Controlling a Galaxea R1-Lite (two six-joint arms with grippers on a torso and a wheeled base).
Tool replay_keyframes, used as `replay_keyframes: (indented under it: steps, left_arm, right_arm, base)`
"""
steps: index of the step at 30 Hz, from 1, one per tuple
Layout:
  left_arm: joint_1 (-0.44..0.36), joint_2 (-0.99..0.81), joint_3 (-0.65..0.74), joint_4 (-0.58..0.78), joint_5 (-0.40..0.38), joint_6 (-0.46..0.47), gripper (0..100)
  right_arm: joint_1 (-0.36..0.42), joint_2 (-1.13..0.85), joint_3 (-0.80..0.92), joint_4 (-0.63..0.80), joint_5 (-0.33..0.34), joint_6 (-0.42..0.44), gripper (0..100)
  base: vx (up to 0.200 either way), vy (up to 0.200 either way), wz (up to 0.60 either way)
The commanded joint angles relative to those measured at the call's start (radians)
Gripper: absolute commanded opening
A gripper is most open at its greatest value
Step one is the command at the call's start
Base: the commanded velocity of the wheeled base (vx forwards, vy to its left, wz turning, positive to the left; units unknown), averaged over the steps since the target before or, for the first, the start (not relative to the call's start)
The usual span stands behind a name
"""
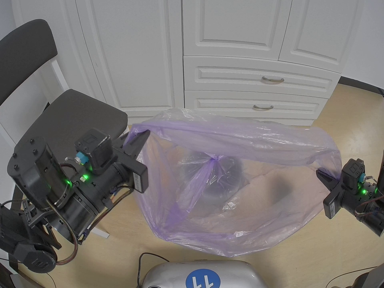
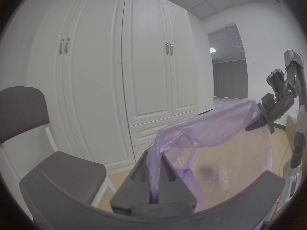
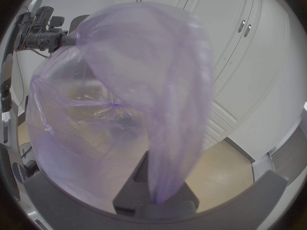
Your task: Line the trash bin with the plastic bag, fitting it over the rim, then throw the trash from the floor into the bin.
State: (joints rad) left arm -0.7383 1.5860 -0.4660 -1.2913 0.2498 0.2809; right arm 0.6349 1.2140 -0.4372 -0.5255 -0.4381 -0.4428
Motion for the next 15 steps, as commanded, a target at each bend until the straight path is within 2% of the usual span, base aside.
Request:
replay_keyframes:
  steps: [1,15]
  left_arm:
    - [0.037,-0.035,-0.002,0.001,-0.003,0.0,0]
    - [0.108,-0.003,-0.053,0.006,-0.006,-0.017,0]
  right_arm:
    - [-0.035,-0.001,0.002,-0.002,-0.007,-0.005,0]
    - [-0.1,0.015,-0.008,-0.002,0.007,-0.005,0]
  base:
    - [0.0,0.0,0.0]
    - [0.0,0.0,0.0]
